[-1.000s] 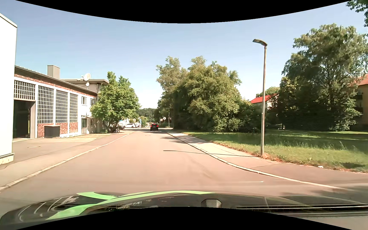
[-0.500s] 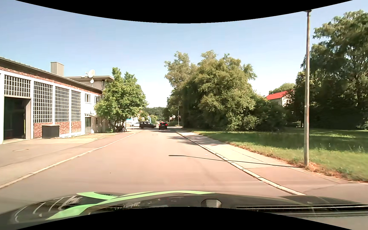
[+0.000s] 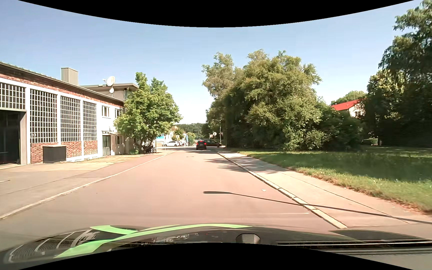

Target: Follow the waypoints while adhering to traffic rules and regulations

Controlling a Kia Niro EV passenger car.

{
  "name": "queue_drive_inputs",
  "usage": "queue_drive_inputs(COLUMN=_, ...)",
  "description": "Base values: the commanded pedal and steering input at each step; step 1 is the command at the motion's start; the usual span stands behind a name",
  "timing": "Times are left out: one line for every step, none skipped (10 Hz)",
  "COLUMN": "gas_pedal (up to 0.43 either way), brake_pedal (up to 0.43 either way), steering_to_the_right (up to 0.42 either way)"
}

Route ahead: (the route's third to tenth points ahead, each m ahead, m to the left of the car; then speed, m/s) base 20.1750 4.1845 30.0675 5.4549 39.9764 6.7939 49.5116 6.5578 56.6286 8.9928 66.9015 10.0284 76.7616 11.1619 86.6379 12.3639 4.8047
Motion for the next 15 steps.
queue_drive_inputs(gas_pedal=0.039, brake_pedal=0.000, steering_to_the_right=-0.096)
queue_drive_inputs(gas_pedal=0.039, brake_pedal=0.000, steering_to_the_right=-0.093)
queue_drive_inputs(gas_pedal=0.039, brake_pedal=0.000, steering_to_the_right=-0.087)
queue_drive_inputs(gas_pedal=0.039, brake_pedal=0.000, steering_to_the_right=-0.080)
queue_drive_inputs(gas_pedal=0.039, brake_pedal=0.000, steering_to_the_right=-0.075)
queue_drive_inputs(gas_pedal=0.039, brake_pedal=0.000, steering_to_the_right=-0.073)
queue_drive_inputs(gas_pedal=0.039, brake_pedal=0.000, steering_to_the_right=-0.072)
queue_drive_inputs(gas_pedal=0.039, brake_pedal=0.000, steering_to_the_right=-0.067)
queue_drive_inputs(gas_pedal=0.039, brake_pedal=0.000, steering_to_the_right=-0.056)
queue_drive_inputs(gas_pedal=0.039, brake_pedal=0.000, steering_to_the_right=-0.043)
queue_drive_inputs(gas_pedal=0.039, brake_pedal=0.000, steering_to_the_right=-0.039)
queue_drive_inputs(gas_pedal=0.039, brake_pedal=0.000, steering_to_the_right=-0.039)
queue_drive_inputs(gas_pedal=0.039, brake_pedal=0.000, steering_to_the_right=-0.039)
queue_drive_inputs(gas_pedal=0.039, brake_pedal=0.000, steering_to_the_right=-0.039)
queue_drive_inputs(gas_pedal=0.039, brake_pedal=0.000, steering_to_the_right=-0.035)
